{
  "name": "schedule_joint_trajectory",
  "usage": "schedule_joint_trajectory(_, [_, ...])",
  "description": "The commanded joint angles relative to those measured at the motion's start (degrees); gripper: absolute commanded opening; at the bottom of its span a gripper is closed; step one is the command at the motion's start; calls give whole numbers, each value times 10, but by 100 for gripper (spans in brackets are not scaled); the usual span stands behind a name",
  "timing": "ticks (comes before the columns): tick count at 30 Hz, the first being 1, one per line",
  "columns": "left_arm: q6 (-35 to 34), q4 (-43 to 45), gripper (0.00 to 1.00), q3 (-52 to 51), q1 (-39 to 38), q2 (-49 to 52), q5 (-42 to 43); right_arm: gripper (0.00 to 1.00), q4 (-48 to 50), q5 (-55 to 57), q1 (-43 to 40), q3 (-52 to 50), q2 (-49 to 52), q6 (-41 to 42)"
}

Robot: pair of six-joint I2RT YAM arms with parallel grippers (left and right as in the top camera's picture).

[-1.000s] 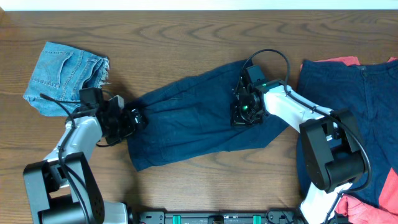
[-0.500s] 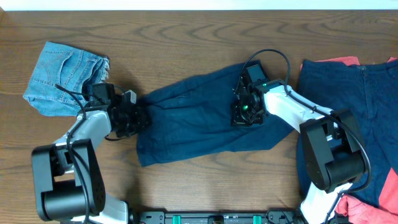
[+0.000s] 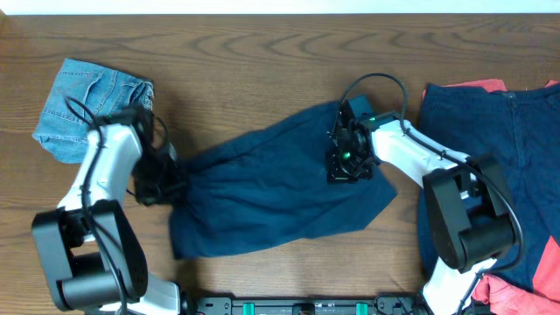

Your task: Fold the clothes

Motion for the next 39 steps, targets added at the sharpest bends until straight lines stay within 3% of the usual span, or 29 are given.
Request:
schedule_joint_trajectory(1, [0,-61,6,85,3,-19,-56,3,-2,-69,5,1,-51,-91])
schedule_joint_trajectory(11, [-1,-158,6,210,2,-19,-52,2,19,-130,102,1,-56,-76])
schedule_joint_trajectory(19, [0,-144,6,216,-3,-19,80,3,62,-107,214,1,-4,-7])
schedule_joint_trajectory(25, [-6,-118,6,219,-37,-27,104,3,74,-150,221,1,30,16])
schedule_joint_trajectory(29, [-13,-71,6,225,-73,-39,166,7,77,-157,220,1,30,15])
schedule_joint_trajectory(33, [-27,-40,6,228,-96,-53,151,9,71,-178,206,2,21,-1])
schedule_joint_trajectory(39, [-26,-83,6,278,-78,-56,35,9,36,-105,131,2,-49,-21])
